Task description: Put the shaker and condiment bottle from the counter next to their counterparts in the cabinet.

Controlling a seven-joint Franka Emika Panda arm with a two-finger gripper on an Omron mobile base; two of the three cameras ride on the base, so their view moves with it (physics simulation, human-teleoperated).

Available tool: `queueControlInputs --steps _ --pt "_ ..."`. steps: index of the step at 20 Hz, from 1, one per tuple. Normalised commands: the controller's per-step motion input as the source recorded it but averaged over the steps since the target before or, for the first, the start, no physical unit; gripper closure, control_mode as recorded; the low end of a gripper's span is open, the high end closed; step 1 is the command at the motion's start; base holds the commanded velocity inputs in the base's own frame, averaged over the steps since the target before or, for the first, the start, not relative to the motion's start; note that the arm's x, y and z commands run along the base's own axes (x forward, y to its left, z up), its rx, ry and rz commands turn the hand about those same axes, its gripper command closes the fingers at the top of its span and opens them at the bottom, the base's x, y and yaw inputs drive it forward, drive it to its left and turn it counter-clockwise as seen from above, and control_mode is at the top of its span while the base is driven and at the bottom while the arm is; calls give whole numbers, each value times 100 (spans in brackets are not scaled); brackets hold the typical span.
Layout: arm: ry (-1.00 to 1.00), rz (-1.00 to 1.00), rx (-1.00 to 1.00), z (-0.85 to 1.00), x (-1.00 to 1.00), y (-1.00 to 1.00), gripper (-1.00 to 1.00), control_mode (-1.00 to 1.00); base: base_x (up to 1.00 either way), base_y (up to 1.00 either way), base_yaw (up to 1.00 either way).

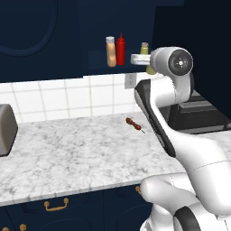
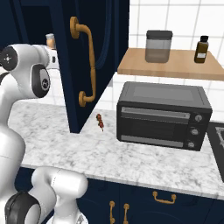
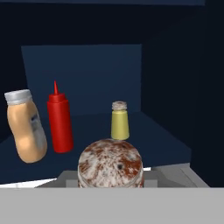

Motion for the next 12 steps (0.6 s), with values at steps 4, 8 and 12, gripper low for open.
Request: queueControlInputs --steps 4,8,12 --pt "0 0 0 10 28 -13 100 -100 0 0 0" --pt "0 0 0 2 17 -17 100 -100 0 0 0" --pt "0 0 0 0 1 -3 100 -100 0 0 0"
